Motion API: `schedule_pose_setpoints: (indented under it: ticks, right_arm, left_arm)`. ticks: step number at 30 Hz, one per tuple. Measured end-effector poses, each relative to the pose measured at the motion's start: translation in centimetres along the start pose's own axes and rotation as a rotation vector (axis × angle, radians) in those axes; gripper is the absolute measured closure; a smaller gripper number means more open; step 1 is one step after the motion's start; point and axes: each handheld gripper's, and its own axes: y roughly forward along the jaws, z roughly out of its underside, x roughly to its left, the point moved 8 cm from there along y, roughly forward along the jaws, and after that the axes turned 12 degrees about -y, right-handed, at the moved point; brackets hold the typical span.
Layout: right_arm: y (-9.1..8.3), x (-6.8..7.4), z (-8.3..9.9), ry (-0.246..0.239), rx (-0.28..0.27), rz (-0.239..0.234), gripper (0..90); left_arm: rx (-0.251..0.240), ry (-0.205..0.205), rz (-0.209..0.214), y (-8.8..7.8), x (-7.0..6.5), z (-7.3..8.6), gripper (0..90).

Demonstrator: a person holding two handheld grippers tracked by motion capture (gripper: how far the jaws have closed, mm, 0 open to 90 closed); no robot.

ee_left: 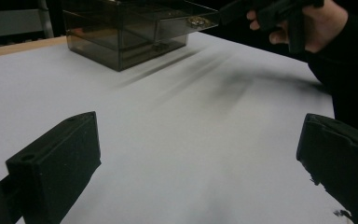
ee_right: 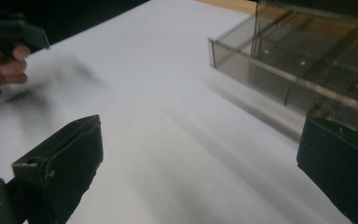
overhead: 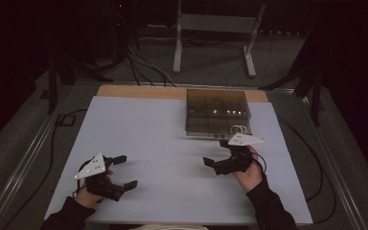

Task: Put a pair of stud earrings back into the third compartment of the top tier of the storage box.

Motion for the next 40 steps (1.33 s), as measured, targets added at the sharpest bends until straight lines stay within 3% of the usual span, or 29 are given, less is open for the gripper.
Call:
schedule_pose_setpoints:
  ticks: [9, 13, 21, 26, 35, 40]
  right_arm:
    - [-0.6, 0.2, 3.5, -0.007, -0.005, -0.033, 0.2]
    - [-0.9, 0.3, 5.2, -0.020, 0.044, -0.027, 0.2]
    - [-2.2, 0.3, 6.6, -0.002, 0.030, -0.022, 0.2]
    - [-3.2, 0.3, 7.3, 0.016, 0.028, -0.006, 0.2]
    - [-5.5, -0.8, 8.8, 0.048, 0.022, 0.064, 0.2]
    - [-5.8, -1.5, 9.1, 0.074, 0.009, 0.076, 0.2]
  left_arm:
    - [0.002, -0.002, 0.002, 0.1, 0.0, 0.0, 0.5]
    - [0.001, 0.000, 0.003, 0.1, -0.1, 0.0, 0.5]
    - [0.000, 0.002, 0.000, 0.0, -0.1, 0.0, 0.5]
    - [0.001, 0.000, 0.002, 0.1, -0.1, 0.1, 0.5]
    - [0.001, -0.001, 0.003, 0.1, -0.1, 0.0, 0.5]
    - [0.003, 0.002, 0.005, 0.1, -0.1, 0.0, 0.5]
